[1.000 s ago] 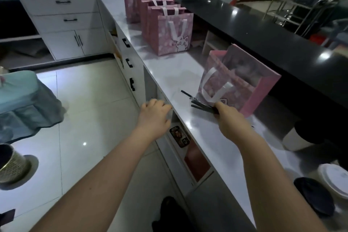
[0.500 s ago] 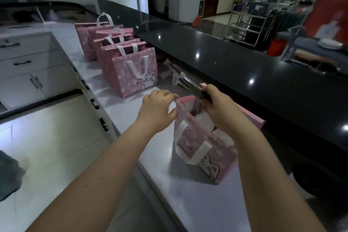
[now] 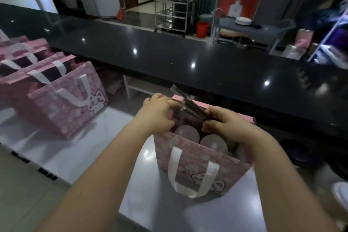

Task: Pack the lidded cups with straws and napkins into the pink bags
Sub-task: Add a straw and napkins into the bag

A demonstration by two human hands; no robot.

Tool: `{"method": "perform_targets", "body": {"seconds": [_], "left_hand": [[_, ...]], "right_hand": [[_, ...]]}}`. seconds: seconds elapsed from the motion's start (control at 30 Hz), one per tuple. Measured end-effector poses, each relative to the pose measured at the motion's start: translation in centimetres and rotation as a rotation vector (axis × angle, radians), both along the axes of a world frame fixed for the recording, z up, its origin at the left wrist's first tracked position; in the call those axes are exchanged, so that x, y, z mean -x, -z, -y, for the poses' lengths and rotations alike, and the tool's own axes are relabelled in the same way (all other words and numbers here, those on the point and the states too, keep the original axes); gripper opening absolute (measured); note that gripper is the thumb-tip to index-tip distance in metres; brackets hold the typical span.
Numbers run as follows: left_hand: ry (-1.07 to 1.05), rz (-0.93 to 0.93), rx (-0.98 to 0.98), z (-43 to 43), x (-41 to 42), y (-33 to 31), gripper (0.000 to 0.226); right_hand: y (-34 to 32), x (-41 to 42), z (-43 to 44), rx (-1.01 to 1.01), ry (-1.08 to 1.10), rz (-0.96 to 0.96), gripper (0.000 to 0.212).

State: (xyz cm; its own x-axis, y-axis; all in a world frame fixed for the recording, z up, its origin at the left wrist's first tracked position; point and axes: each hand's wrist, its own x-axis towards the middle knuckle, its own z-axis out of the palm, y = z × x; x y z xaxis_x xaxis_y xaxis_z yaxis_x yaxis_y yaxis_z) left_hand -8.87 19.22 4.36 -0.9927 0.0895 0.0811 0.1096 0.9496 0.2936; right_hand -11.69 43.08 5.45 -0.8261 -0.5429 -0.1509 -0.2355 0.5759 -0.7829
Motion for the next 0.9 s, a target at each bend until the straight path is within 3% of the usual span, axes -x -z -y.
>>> {"method": "perform_targets", "body": {"seconds": [0.07,0.27,0.53,0.7,0.9], "left_hand": [[0.048,0.034,0.021,1.5,0.7,-0.2,0.063],[0.198,0.171,-0.155,3.9,2.1,0.2,0.091],[0.373,0.082,-0.127,3.6,2.1,1.1,0.115],[0.375,-0.022,-0.014,3.6,1.8,0.8,0.104],[0.396,-0.192,0.054,3.0,1.2,-0.4,0.076]], "right_hand": [[-0.3,0.0,-0.4,-0.094,0.084,-0.045,0.025],[-0.4,-0.7,1.0,-0.459,0.213,-0.132,0.022],[1.4,-3.8,5.0,-0.711,0.22,-0.094,0.025],[1.7,-4.9,6.0,-0.736,0.293,-0.076,0.025],[0.5,-6.6,5.6,-0.594,0.385,-0.138,0.035]]}}
